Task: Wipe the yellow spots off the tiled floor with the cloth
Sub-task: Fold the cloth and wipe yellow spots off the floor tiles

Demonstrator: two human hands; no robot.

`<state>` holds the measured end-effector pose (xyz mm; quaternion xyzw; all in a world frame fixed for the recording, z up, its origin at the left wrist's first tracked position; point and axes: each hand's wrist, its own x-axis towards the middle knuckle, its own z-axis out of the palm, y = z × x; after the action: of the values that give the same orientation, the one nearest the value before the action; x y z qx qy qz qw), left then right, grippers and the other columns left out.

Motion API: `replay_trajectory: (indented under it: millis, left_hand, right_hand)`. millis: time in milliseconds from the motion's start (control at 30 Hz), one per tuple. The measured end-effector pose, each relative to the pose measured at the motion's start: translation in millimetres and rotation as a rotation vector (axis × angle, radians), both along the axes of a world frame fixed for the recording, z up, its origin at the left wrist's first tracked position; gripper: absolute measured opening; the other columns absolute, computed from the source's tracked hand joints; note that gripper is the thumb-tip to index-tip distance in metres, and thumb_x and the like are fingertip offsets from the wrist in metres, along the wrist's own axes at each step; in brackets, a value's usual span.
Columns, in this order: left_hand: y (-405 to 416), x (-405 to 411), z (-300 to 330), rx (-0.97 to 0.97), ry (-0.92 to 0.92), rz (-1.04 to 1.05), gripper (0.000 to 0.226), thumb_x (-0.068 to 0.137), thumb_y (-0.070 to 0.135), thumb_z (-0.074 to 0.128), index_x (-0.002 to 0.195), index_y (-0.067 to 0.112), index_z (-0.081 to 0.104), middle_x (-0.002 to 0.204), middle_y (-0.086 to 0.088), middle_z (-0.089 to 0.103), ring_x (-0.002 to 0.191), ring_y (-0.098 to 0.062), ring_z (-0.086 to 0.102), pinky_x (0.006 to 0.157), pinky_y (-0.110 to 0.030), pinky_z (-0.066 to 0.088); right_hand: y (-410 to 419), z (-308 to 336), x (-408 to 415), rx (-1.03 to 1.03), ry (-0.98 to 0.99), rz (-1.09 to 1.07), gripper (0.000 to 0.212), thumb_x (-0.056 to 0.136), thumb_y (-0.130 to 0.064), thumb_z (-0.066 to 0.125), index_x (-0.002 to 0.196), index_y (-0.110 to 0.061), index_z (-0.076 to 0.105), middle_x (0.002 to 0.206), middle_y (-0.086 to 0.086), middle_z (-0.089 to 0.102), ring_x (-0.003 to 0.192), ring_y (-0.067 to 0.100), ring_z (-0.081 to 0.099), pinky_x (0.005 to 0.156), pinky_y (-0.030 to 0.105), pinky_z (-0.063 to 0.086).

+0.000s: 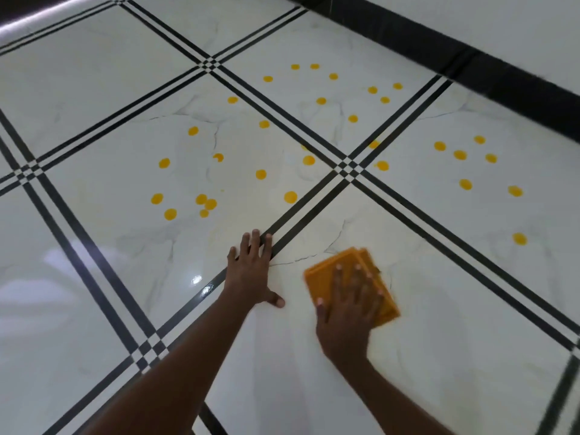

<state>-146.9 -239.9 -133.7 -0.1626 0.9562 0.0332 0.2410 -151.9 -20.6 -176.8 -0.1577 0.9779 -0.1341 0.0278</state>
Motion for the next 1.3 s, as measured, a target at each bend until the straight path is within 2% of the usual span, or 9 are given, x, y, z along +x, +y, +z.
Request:
replay_trajectory:
  millis: [133,300,433,633,733,900,1033,1167,1300]
  left_hand:
    - [0,2,0,0.021,0.005,0.011,0.156,0.051,0.081,0.077,0.159,0.015,-0.015,0.166,-0.016,-0.017,0.154,-0.036,-0.012,0.124,-0.054,0.011]
    - [-5,6,-10,0.022,0.034,0.022,0.157,0.049,0.084,0.075,0.159,0.019,-0.017,0.167,-0.011,-0.019,0.155,-0.032,-0.012,0.125,-0.051,0.011]
    - [-2,3,-6,0.025,0.031,0.032,0.158,0.047,0.084,0.075,0.159,0.02,-0.015,0.167,-0.011,-0.017,0.155,-0.032,-0.01,0.124,-0.05,0.012]
    - [5,-5,0,-0.042,-0.025,0.003,0.162,0.043,0.086,0.075,0.159,0.012,-0.011,0.167,-0.017,-0.01,0.154,-0.037,-0.004,0.121,-0.053,0.021]
    - [14,-16,3,-0.046,-0.076,0.039,0.159,0.048,0.08,0.079,0.158,0.006,-0.008,0.165,-0.022,-0.008,0.154,-0.039,-0.004,0.122,-0.052,0.021]
    - [69,-49,5,0.065,0.08,-0.033,0.128,0.07,0.079,0.066,0.161,0.02,-0.001,0.168,-0.013,-0.009,0.155,-0.033,-0.006,0.123,-0.052,0.015]
    - [93,-41,-10,0.063,0.06,-0.046,0.138,0.065,0.077,0.071,0.16,0.019,-0.01,0.167,-0.013,-0.018,0.155,-0.034,-0.009,0.124,-0.051,0.011]
    - [89,-41,-13,0.074,0.08,-0.064,0.139,0.064,0.078,0.072,0.16,0.02,-0.01,0.167,-0.011,-0.017,0.155,-0.032,-0.011,0.123,-0.05,0.009]
    - [82,-23,-10,0.096,0.102,-0.028,0.128,0.071,0.073,0.07,0.161,0.024,-0.006,0.169,-0.007,-0.012,0.156,-0.027,-0.006,0.125,-0.046,0.013]
  right_hand:
    - [3,-5,-110,0.143,-0.018,0.609,0.071,0.101,-0.055,0.032,0.163,-0.028,0.013,0.171,0.012,0.014,0.157,0.037,0.013,0.122,0.065,0.015]
    - [70,-20,-249,0.248,0.066,0.291,0.073,0.103,-0.062,0.011,0.163,-0.021,0.017,0.168,0.017,0.023,0.152,0.043,0.026,0.119,0.058,0.02]
    - [120,-13,-216,0.365,0.06,0.456,0.079,0.102,-0.063,0.005,0.162,-0.015,0.023,0.165,0.024,0.025,0.148,0.049,0.031,0.113,0.066,0.031]
    - [93,-6,-78,0.191,-0.007,0.615,0.077,0.099,-0.061,0.032,0.164,-0.023,0.013,0.17,0.018,0.008,0.156,0.044,0.011,0.121,0.068,0.011]
    - [41,-11,-118,0.099,0.056,0.717,0.072,0.1,-0.059,0.033,0.163,-0.031,0.015,0.171,0.011,0.013,0.157,0.037,0.013,0.124,0.062,0.01]
    - [104,-20,-207,0.224,0.077,0.257,0.062,0.107,-0.048,0.006,0.163,-0.023,0.017,0.168,0.018,0.02,0.151,0.046,0.028,0.118,0.065,0.023]
    - [161,-11,-134,0.139,0.074,0.061,0.066,0.104,-0.05,0.016,0.162,-0.017,0.022,0.165,0.023,0.026,0.146,0.049,0.032,0.116,0.065,0.023]
    - [98,-13,-70,0.077,0.01,0.313,0.073,0.1,-0.052,0.031,0.164,-0.023,0.012,0.17,0.018,0.013,0.156,0.044,0.014,0.123,0.065,0.008]
    - [31,-19,-186,0.144,0.041,0.478,0.067,0.104,-0.057,0.018,0.162,-0.026,0.022,0.167,0.016,0.025,0.153,0.043,0.025,0.119,0.066,0.02]
